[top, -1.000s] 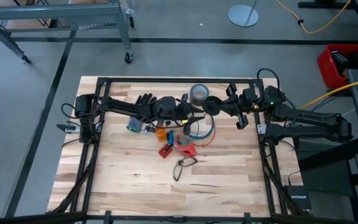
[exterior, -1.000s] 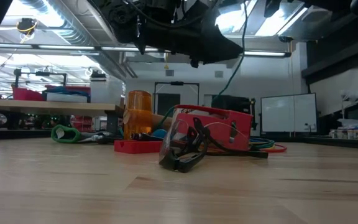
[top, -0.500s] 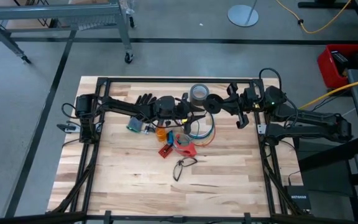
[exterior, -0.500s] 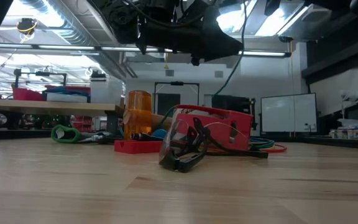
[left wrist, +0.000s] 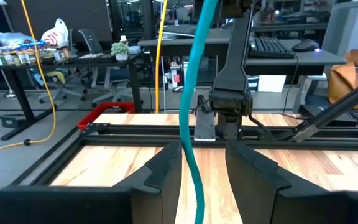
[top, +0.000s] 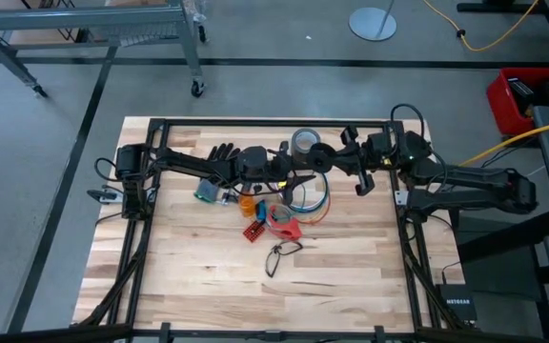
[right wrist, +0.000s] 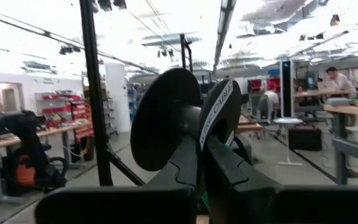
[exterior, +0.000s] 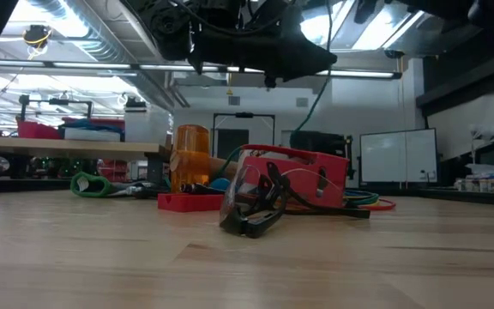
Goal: Coil cords
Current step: Coil the green wire on the spool
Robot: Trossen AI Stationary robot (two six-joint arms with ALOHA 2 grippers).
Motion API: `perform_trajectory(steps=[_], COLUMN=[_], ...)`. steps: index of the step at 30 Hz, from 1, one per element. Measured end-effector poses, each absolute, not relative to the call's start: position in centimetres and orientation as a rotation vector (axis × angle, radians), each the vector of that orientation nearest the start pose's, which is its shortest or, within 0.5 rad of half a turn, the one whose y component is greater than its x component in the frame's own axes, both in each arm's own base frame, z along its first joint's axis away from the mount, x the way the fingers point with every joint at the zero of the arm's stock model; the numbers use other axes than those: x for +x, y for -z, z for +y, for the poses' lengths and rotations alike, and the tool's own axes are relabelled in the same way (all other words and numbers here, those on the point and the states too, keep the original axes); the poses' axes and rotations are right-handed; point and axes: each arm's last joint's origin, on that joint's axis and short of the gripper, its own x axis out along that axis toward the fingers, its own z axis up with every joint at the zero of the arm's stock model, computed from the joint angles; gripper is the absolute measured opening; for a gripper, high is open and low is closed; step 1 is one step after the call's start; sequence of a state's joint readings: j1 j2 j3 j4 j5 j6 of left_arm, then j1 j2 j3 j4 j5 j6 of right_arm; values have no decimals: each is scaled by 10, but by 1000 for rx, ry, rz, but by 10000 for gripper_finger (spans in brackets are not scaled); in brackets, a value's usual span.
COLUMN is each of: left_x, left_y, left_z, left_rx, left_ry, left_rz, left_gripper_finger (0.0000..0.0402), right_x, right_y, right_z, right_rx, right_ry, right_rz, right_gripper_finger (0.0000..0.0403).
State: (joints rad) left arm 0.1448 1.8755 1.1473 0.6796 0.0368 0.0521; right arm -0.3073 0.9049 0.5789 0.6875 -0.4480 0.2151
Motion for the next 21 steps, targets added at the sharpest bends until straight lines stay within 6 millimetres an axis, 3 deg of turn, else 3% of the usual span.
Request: perform_trajectory(steps=[9,16,21], left_x=[415,414,414], left_y=[-228,-225,-220], left_z=[62,62,62], left_rx=[45,42,14], left_ry=[-116,-118,-130], left_rz=[74,110,162], left_gripper_finger=[108,17,7], right_x=[190,190,188], right_y=[-326,-326,-321], right_z=[-46,-46,-44], right_rx=[70,71,106], right_ry=[-224,-241,-251], right_rz=[-360,-354,-267], right_gripper_finger=[12,12,12])
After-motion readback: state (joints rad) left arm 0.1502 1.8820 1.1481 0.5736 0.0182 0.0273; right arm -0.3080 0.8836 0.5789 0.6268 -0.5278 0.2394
